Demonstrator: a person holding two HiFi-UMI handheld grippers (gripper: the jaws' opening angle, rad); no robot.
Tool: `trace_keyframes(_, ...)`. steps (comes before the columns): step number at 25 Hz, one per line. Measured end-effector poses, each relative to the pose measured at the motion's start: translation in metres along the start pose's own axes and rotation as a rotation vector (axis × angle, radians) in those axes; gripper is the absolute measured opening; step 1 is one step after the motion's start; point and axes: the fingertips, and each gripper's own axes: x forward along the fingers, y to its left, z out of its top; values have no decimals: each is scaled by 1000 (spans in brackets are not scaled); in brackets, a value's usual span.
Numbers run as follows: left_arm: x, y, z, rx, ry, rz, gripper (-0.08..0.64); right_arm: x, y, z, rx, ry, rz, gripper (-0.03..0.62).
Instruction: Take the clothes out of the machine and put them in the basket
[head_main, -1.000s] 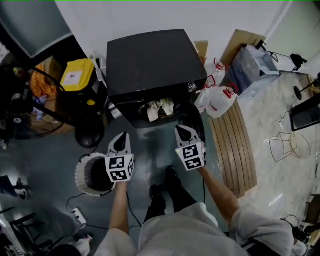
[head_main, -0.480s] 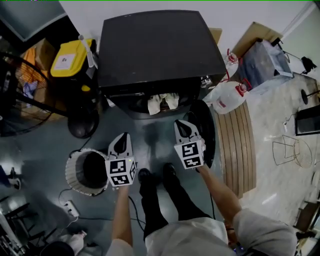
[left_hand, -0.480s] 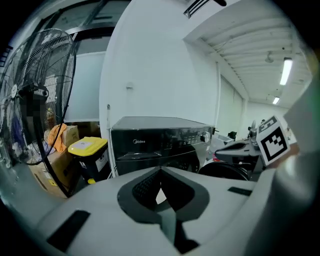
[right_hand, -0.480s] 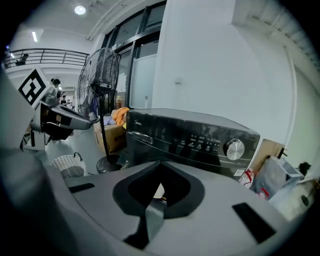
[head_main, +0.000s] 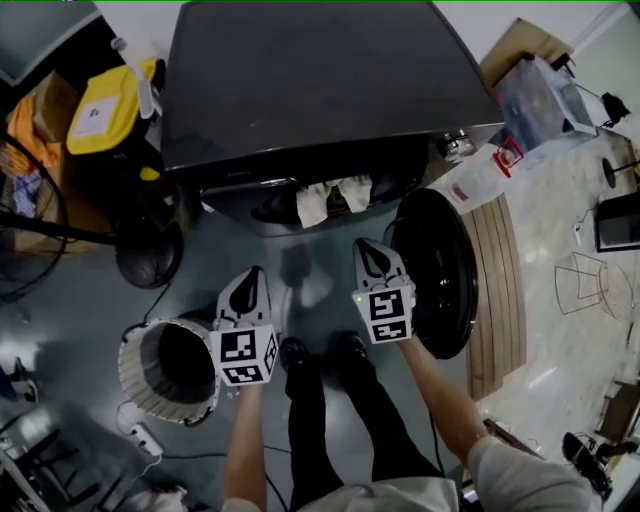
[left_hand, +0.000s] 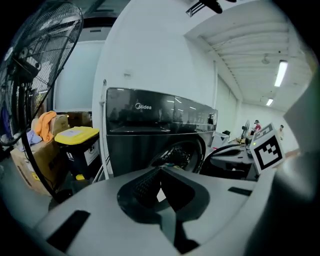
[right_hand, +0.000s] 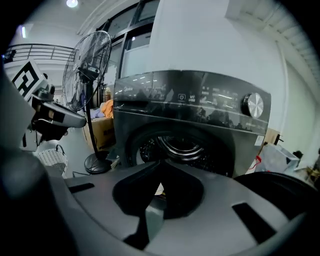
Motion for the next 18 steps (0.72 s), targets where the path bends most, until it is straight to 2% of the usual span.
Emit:
trace_keyframes(7, 40, 21, -54, -7, -19, -12, 18, 70, 5, -58, -7, 1, -32, 21)
trace_keyframes(18, 134, 35, -119, 4, -69, -42, 18, 190, -64, -115, 49, -33, -164, 25)
